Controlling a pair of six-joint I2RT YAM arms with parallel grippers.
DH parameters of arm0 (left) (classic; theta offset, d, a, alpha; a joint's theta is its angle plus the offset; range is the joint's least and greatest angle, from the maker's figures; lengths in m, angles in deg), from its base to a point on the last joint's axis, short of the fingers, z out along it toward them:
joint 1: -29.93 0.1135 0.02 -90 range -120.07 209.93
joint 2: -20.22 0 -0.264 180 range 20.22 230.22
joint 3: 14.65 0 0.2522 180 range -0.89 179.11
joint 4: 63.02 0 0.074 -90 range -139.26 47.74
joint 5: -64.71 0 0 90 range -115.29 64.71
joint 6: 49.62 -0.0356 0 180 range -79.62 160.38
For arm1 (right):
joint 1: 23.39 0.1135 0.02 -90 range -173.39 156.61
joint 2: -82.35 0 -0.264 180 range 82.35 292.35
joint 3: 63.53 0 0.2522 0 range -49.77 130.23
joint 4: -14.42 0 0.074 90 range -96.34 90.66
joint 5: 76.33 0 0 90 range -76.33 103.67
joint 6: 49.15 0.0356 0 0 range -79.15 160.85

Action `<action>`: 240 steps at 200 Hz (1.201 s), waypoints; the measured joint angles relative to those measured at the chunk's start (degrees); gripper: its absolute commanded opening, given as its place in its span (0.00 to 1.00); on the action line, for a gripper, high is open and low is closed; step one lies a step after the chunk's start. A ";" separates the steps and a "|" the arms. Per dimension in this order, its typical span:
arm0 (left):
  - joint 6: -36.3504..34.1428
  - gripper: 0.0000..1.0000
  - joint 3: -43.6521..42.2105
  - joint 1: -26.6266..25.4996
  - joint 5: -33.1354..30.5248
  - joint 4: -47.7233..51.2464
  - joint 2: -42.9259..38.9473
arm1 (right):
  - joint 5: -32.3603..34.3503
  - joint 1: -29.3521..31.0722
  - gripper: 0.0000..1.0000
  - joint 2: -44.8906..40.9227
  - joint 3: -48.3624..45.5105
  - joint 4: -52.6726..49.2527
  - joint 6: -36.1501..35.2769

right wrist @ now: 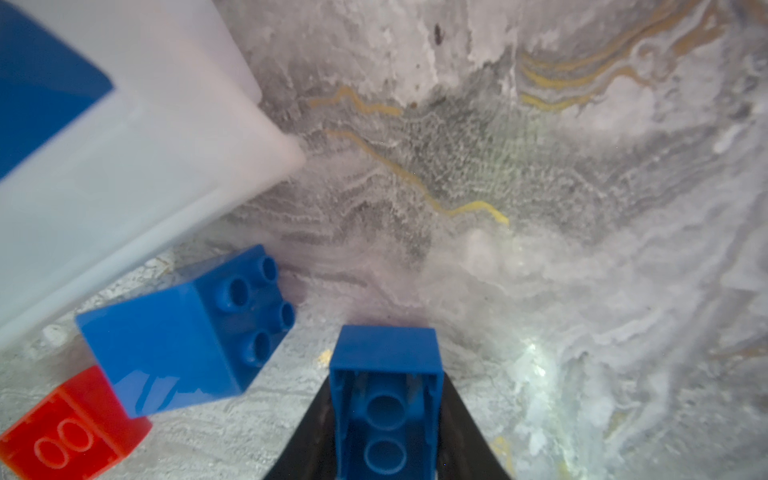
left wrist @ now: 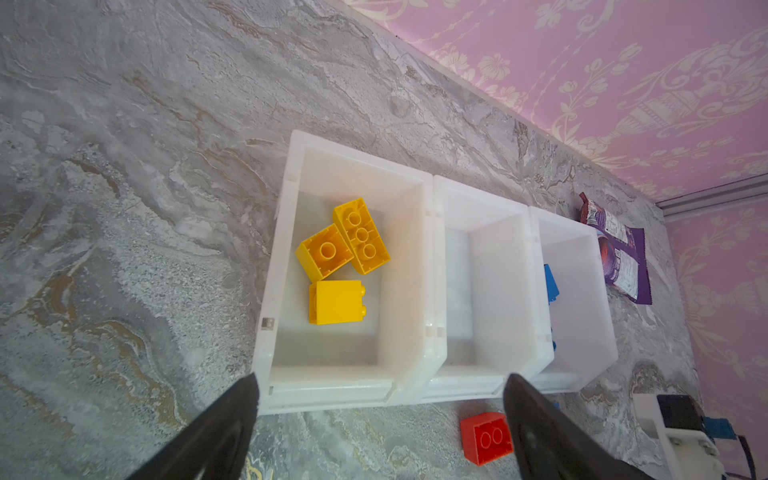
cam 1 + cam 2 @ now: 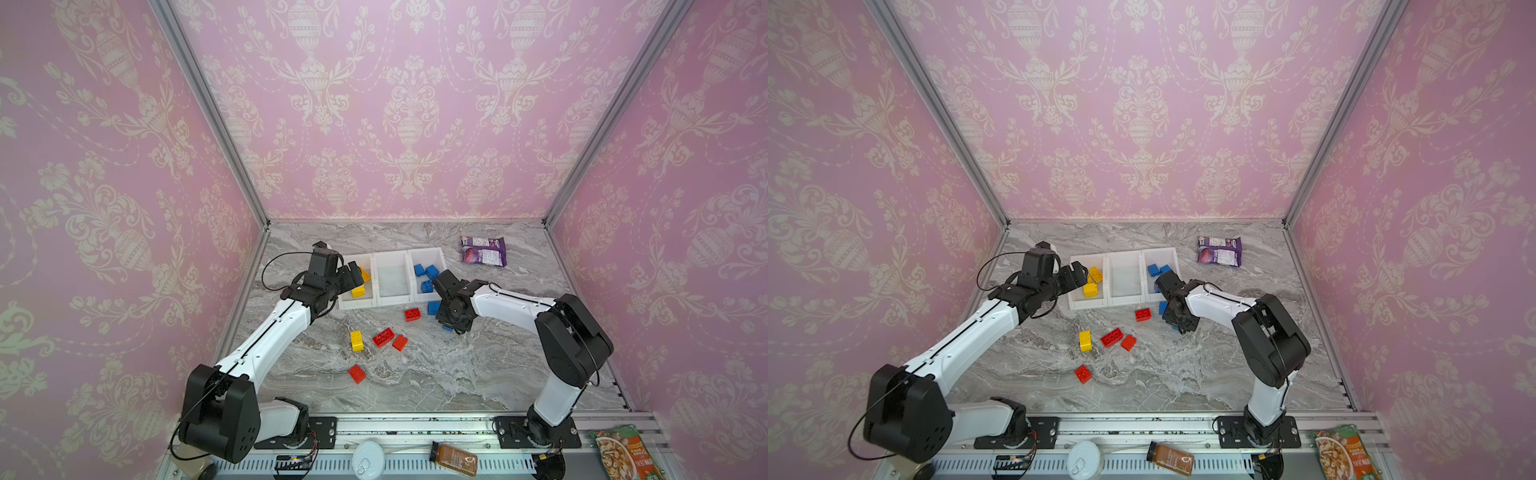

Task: Sort the legos into containers by color
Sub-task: 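Lift the blue brick into the far compartment and release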

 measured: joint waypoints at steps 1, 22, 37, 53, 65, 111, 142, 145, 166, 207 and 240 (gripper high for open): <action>0.00 0.94 -0.11 0.02 0.02 0.00 -0.07 | 0.04 0.00 0.31 -0.07 -0.02 -0.02 0.00; 0.20 0.94 -1.51 0.79 0.28 0.00 -0.74 | 0.87 0.04 0.32 -1.73 -0.13 -0.63 -0.13; 0.22 0.94 -2.60 1.31 0.46 0.02 -1.53 | 1.75 0.44 0.32 -3.52 -0.11 -1.46 -0.74; 0.24 0.94 -3.82 2.01 0.81 0.04 -2.67 | 2.71 1.33 0.32 -5.25 0.72 -3.34 -1.73; 0.24 0.94 -4.70 2.49 0.94 0.07 -3.50 | 3.61 2.01 0.32 -5.84 2.47 -4.70 -2.86; 0.35 0.95 -8.24 4.26 1.36 0.26 -6.84 | 6.43 2.64 0.32 -5.77 12.41 -6.88 -8.94; 0.42 0.95 -9.05 4.83 1.46 0.98 -7.96 | 8.44 2.58 0.33 -0.98 21.51 -7.89 -14.84; 0.42 0.95 -9.09 4.87 1.51 0.98 -8.04 | 8.57 2.58 0.33 -0.31 22.32 -7.93 -15.43; 0.42 0.95 -9.29 4.92 1.53 1.07 -8.37 | 9.70 2.47 0.33 4.83 26.99 -8.13 -19.98; 0.44 0.95 -10.14 4.98 1.55 1.20 -8.70 | 11.76 1.14 0.33 13.40 32.33 -9.35 -26.95; 0.44 0.95 -10.34 4.98 1.55 1.49 -9.07 | 12.85 -0.48 0.34 15.63 33.33 -9.97 -29.99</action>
